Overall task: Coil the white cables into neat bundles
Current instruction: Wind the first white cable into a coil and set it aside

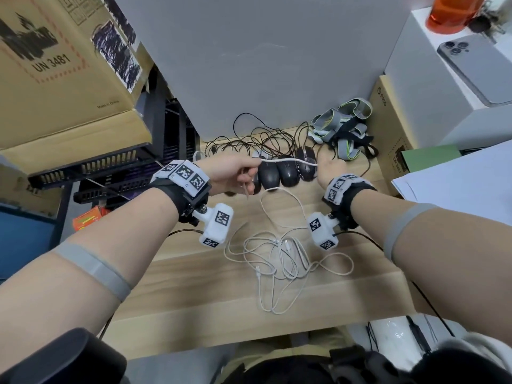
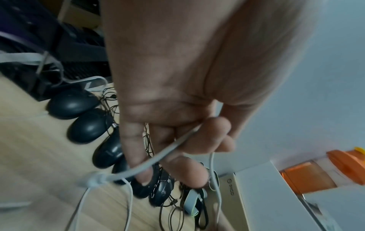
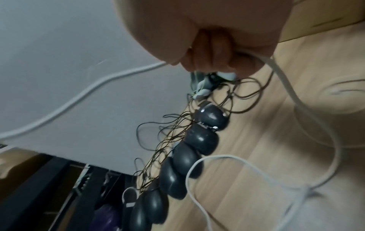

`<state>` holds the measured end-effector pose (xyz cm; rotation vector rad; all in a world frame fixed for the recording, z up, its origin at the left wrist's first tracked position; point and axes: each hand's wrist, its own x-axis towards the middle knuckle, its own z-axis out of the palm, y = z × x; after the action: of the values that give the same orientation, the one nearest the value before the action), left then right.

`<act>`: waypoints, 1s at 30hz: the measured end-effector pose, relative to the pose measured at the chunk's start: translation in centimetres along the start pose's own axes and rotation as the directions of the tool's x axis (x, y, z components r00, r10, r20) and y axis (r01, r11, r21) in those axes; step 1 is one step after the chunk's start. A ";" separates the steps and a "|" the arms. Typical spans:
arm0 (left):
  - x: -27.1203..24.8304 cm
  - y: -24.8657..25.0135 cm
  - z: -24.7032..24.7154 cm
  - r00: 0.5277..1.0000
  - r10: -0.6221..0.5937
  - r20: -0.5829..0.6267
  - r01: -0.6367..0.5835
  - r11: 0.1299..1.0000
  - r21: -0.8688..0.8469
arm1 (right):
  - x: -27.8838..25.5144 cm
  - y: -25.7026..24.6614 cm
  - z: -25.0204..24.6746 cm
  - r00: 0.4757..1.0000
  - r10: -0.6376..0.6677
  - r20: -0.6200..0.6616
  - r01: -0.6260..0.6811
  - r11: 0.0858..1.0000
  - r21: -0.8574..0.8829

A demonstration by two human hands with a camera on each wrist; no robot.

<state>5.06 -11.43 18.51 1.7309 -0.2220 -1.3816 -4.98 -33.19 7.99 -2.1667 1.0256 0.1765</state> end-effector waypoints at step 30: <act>1.7 -2.6 0.2 0.859 -0.252 -0.446 -0.046 0.829 -0.557 | -5.3 -5.1 3.1 0.799 -0.434 0.416 0.331 0.895 0.299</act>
<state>4.52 -11.06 15.43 1.5419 0.5364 -0.8847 -4.37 -25.71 10.66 -1.9451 0.2950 0.3656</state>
